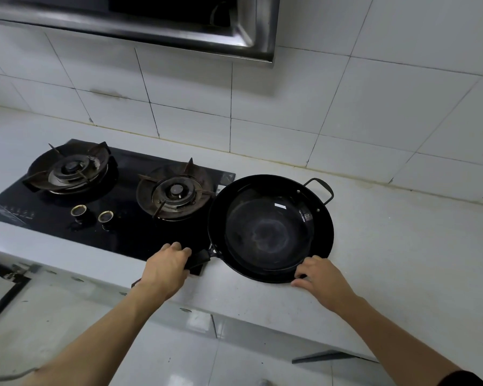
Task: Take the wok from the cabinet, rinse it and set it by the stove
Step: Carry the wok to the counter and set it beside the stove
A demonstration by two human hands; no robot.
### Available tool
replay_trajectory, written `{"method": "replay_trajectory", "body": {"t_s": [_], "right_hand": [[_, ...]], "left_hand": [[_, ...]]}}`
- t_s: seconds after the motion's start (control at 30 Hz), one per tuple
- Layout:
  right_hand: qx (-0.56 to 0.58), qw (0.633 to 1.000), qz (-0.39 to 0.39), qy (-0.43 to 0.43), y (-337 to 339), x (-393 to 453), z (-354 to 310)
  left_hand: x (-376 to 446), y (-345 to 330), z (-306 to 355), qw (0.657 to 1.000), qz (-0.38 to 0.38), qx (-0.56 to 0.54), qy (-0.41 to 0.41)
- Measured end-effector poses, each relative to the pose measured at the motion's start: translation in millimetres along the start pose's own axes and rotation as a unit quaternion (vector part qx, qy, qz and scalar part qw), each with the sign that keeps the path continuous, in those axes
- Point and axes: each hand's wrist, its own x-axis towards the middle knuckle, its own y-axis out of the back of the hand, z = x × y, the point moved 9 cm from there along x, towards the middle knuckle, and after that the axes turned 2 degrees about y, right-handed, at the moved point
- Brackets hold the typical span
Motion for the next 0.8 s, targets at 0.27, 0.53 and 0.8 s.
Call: {"method": "replay_trajectory", "body": {"t_s": [0.27, 0.53, 0.8], "right_hand": [[0.005, 1.000, -0.007, -0.004, -1.7, 9.3, -0.1], [0.062, 0.997, 0.002, -0.054, 9.3, 24.9, 11.7], [0.040, 0.995, 0.070, -0.058, 26.4, 24.8, 20.3]], "left_hand": [[14.8, 1.5, -4.7, 1.000, 0.002, 0.001, 0.016], [27.0, 5.2, -2.3, 0.999, 0.004, -0.002, 0.036], [29.9, 8.5, -0.7, 0.999, 0.024, 0.005, 0.029]]}}
